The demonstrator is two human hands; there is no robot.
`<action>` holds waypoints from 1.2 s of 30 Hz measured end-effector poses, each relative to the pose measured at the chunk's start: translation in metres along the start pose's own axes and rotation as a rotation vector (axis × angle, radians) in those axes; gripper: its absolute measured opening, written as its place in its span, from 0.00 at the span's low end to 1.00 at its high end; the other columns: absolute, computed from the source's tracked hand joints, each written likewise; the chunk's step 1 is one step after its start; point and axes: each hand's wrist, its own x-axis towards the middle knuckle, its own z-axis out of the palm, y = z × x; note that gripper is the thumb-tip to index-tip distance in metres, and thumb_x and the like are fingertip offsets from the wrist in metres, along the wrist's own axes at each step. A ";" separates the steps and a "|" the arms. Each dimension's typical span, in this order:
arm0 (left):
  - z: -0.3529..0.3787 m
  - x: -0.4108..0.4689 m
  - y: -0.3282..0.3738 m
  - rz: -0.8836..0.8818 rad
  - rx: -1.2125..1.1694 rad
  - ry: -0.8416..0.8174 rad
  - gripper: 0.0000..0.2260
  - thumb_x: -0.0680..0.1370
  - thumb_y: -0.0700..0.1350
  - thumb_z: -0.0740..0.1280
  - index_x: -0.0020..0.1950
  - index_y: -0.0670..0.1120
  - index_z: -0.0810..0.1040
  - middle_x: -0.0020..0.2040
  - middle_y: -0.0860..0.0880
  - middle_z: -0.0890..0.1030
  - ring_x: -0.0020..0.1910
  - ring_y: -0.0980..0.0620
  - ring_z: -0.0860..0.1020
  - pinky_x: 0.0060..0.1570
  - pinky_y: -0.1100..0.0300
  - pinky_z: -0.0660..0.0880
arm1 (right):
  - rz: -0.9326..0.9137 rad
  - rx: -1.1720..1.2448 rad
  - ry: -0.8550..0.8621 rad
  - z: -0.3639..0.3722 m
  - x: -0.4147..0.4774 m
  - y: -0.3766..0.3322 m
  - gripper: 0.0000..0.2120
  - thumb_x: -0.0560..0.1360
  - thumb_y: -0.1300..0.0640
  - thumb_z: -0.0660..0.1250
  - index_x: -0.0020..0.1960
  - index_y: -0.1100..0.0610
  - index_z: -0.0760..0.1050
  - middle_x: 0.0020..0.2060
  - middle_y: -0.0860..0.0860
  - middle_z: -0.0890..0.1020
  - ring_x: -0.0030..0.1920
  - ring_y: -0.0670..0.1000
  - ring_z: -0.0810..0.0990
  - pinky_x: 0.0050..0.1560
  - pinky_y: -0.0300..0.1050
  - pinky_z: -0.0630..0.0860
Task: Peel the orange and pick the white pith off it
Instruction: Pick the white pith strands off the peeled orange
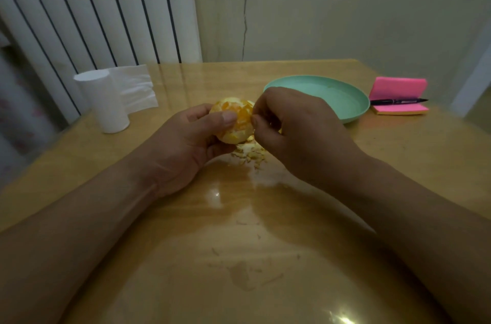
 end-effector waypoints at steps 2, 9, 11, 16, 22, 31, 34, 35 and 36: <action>0.000 -0.001 0.000 -0.018 -0.015 -0.011 0.20 0.77 0.49 0.71 0.65 0.40 0.80 0.56 0.44 0.85 0.54 0.49 0.84 0.49 0.60 0.83 | 0.013 0.030 0.037 0.002 -0.001 0.000 0.04 0.79 0.56 0.70 0.47 0.55 0.76 0.38 0.44 0.75 0.38 0.46 0.71 0.38 0.42 0.68; 0.000 -0.004 0.002 -0.077 -0.118 -0.033 0.19 0.77 0.50 0.70 0.65 0.42 0.84 0.62 0.40 0.85 0.55 0.47 0.84 0.49 0.60 0.83 | 0.108 0.138 0.107 -0.001 -0.002 0.009 0.04 0.79 0.56 0.71 0.46 0.54 0.78 0.36 0.44 0.78 0.37 0.48 0.75 0.37 0.41 0.72; -0.001 -0.004 0.003 -0.079 -0.122 -0.022 0.17 0.77 0.51 0.71 0.61 0.44 0.86 0.61 0.40 0.85 0.54 0.47 0.85 0.48 0.60 0.83 | 0.073 0.151 0.080 -0.002 -0.002 0.006 0.02 0.81 0.56 0.71 0.50 0.54 0.79 0.40 0.44 0.80 0.40 0.47 0.78 0.40 0.44 0.76; -0.003 -0.002 0.002 -0.090 -0.079 0.015 0.15 0.76 0.53 0.72 0.57 0.46 0.87 0.56 0.42 0.85 0.49 0.48 0.84 0.45 0.60 0.83 | -0.031 0.057 0.029 -0.002 -0.002 0.004 0.04 0.82 0.54 0.71 0.54 0.53 0.81 0.44 0.45 0.81 0.43 0.46 0.78 0.43 0.45 0.77; -0.001 -0.001 0.001 -0.144 -0.069 0.054 0.19 0.78 0.53 0.74 0.63 0.43 0.84 0.58 0.40 0.85 0.51 0.48 0.83 0.53 0.54 0.82 | -0.123 -0.112 -0.056 -0.007 0.005 0.003 0.07 0.82 0.52 0.69 0.55 0.54 0.83 0.45 0.49 0.84 0.43 0.52 0.80 0.41 0.52 0.78; 0.005 -0.003 0.003 -0.159 -0.016 0.042 0.20 0.79 0.52 0.71 0.63 0.40 0.83 0.58 0.41 0.85 0.55 0.45 0.83 0.55 0.55 0.84 | -0.160 -0.189 -0.036 -0.008 0.008 -0.003 0.06 0.78 0.54 0.67 0.45 0.55 0.78 0.37 0.49 0.79 0.36 0.52 0.74 0.34 0.51 0.73; 0.003 -0.003 0.002 -0.146 -0.034 0.015 0.20 0.80 0.52 0.71 0.65 0.39 0.83 0.59 0.40 0.84 0.56 0.45 0.82 0.54 0.56 0.84 | -0.152 -0.151 0.018 -0.005 0.007 -0.002 0.04 0.76 0.56 0.69 0.44 0.56 0.77 0.37 0.49 0.78 0.37 0.51 0.72 0.34 0.49 0.69; 0.002 -0.003 0.002 -0.142 -0.038 0.001 0.20 0.81 0.52 0.71 0.66 0.40 0.82 0.60 0.40 0.84 0.56 0.45 0.82 0.54 0.56 0.84 | -0.141 -0.127 0.035 -0.004 0.006 -0.001 0.04 0.76 0.56 0.69 0.44 0.56 0.77 0.37 0.49 0.77 0.37 0.51 0.71 0.34 0.49 0.69; 0.001 -0.003 0.001 -0.136 -0.040 -0.013 0.20 0.81 0.52 0.72 0.66 0.40 0.82 0.60 0.41 0.84 0.56 0.46 0.83 0.54 0.56 0.84 | -0.125 -0.097 0.051 -0.003 0.005 0.000 0.04 0.75 0.56 0.70 0.44 0.56 0.77 0.37 0.48 0.77 0.37 0.50 0.71 0.35 0.50 0.70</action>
